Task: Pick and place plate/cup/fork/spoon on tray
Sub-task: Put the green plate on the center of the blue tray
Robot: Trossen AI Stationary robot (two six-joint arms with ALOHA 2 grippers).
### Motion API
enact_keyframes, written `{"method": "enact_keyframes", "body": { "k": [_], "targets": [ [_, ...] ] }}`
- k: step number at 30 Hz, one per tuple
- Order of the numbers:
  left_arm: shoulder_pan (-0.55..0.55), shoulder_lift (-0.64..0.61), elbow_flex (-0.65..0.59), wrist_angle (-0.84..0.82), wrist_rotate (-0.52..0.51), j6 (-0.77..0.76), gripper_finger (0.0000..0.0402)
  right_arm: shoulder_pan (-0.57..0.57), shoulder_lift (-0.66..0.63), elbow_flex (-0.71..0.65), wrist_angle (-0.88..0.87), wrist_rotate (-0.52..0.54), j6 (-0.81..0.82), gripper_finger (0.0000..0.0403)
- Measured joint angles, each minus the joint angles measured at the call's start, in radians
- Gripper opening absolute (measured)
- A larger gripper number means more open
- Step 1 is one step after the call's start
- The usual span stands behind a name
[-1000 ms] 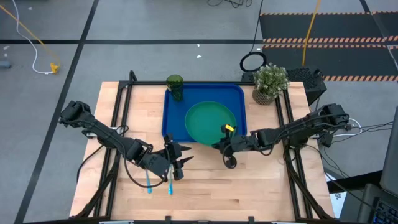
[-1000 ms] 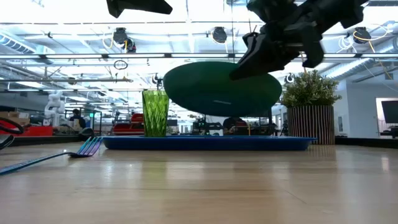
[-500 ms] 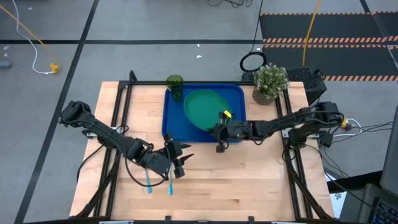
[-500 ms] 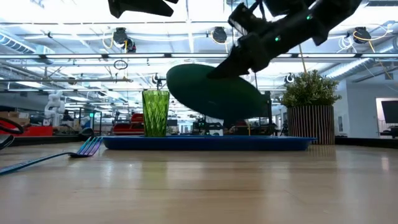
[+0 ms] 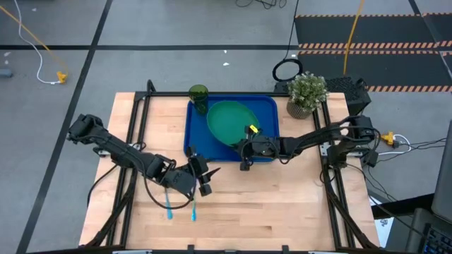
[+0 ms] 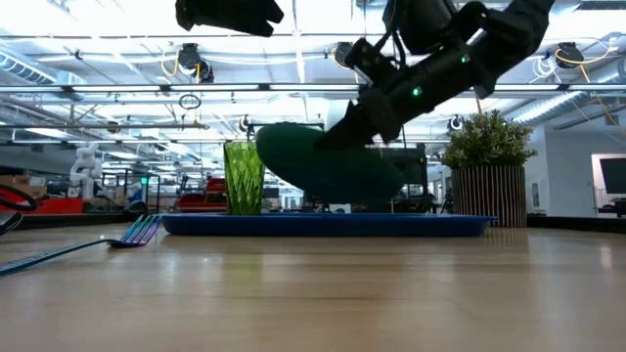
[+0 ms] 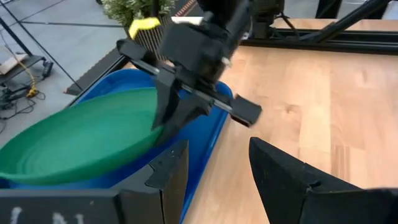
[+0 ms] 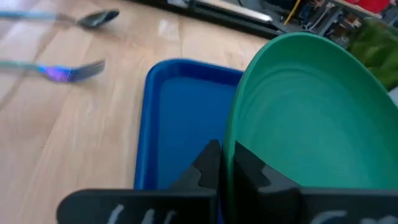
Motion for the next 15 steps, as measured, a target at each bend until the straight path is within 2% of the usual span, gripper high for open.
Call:
{"method": "enact_keyframes", "body": {
  "k": [4, 15],
  "targets": [
    [0.005, 0.0, 0.0, -0.011, 0.0, 0.001, 0.0172, 0.004, 0.027, 0.0, 0.005, -0.001, -0.058, 0.0004],
    [0.005, 0.0, 0.0, -0.03, -0.002, -0.004, 0.0172, 0.003, 0.034, 0.0, 0.006, 0.002, -0.057, 0.0004]
  ]
}}
